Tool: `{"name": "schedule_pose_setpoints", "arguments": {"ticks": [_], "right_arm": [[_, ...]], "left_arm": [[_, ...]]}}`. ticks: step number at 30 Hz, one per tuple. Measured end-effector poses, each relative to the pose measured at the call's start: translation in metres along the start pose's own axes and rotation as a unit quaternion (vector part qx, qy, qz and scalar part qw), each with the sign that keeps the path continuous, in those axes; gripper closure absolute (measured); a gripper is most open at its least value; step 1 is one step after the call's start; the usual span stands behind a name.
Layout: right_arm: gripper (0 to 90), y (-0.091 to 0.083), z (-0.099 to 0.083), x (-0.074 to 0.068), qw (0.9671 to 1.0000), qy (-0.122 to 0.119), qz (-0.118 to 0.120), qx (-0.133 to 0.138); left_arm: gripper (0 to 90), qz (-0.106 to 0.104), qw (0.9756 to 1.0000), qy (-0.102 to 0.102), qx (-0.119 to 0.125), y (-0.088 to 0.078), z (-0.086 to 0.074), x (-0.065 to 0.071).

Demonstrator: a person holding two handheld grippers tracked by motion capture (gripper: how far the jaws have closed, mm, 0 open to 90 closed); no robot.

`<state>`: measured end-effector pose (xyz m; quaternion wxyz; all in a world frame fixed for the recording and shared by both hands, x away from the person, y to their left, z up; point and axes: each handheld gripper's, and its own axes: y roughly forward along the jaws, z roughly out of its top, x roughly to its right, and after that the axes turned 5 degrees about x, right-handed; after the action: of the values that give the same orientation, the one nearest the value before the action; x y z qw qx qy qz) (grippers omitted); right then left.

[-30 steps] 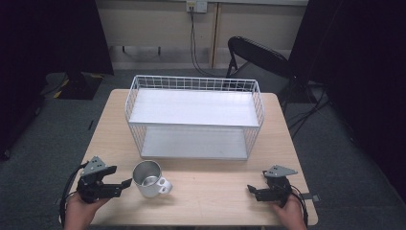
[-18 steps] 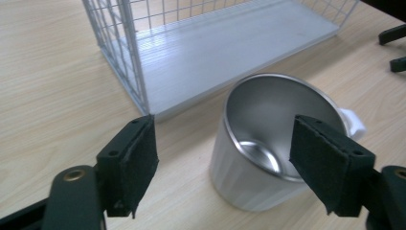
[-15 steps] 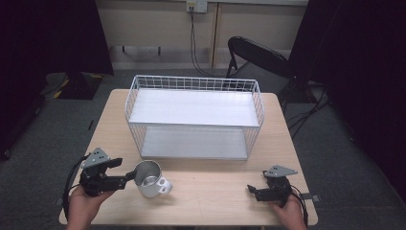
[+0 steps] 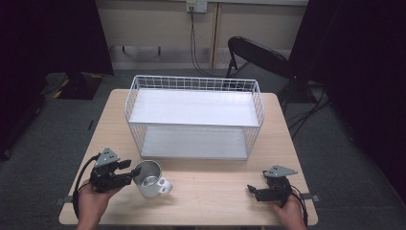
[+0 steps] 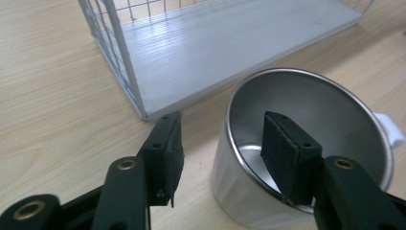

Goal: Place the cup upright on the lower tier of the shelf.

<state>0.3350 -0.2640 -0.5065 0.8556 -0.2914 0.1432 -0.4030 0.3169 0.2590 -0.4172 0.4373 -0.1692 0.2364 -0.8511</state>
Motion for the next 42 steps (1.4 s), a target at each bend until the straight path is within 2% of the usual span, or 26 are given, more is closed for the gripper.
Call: {"name": "schedule_pose_setpoints", "arguments": {"ticks": [3,6,8,9,11,13,14,17,18,20,24,28,38,42], "right_arm": [[12.9,0.0,0.0,0.0,1.0,0.0,0.0,0.0],[12.9,0.0,0.0,0.0,1.0,0.0,0.0,0.0],[12.9,0.0,0.0,0.0,1.0,0.0,0.0,0.0],[12.9,0.0,0.0,0.0,1.0,0.0,0.0,0.0],[12.9,0.0,0.0,0.0,1.0,0.0,0.0,0.0],[12.9,0.0,0.0,0.0,1.0,0.001,-0.001,0.0],[12.9,0.0,0.0,0.0,1.0,0.001,-0.001,0.0],[12.9,0.0,0.0,0.0,1.0,0.001,-0.002,0.0],[12.9,0.0,0.0,0.0,1.0,0.001,-0.002,-0.001],[12.9,0.0,0.0,0.0,1.0,0.001,-0.002,0.0],[12.9,0.0,0.0,0.0,1.0,0.001,-0.002,0.0],[12.9,0.0,0.0,0.0,1.0,0.002,-0.003,-0.001],[12.9,0.0,0.0,0.0,1.0,0.001,-0.003,-0.001],[12.9,0.0,0.0,0.0,1.0,0.002,-0.002,0.0]], "left_arm": [[52.4,0.004,1.0,0.003,-0.003,0.002,0.0,0.001],[56.0,0.01,0.9999,-0.002,-0.008,0.007,0.0,0.001],[61.6,0.004,0.9999,-0.006,-0.01,0.01,0.0,0.0],[61.6,0.007,0.9999,-0.008,-0.011,0.011,0.0,0.001],[65.5,-0.004,0.9996,-0.019,-0.019,0.014,0.0,0.0],[67.9,-0.004,0.9995,-0.011,-0.03,0.017,0.001,0.003],[72.8,-0.001,0.9994,-0.003,-0.036,0.019,0.001,0.005],[80.9,0.008,0.9992,0.004,-0.04,0.022,0.0,0.008],[81.2,-0.001,0.9992,0.008,-0.04,0.023,0.001,0.007],[81.8,0.006,0.9992,0.011,-0.039,0.023,0.001,0.008],[82.1,0.006,0.999,0.02,-0.04,0.025,0.004,0.009],[82.0,0.016,0.9983,0.042,-0.038,0.027,0.011,0.013],[82.1,-0.009,0.9992,0.024,-0.032,0.036,0.028,0.019],[82.2,-0.009,0.9991,0.026,-0.031,0.041,0.035,0.023]]}}
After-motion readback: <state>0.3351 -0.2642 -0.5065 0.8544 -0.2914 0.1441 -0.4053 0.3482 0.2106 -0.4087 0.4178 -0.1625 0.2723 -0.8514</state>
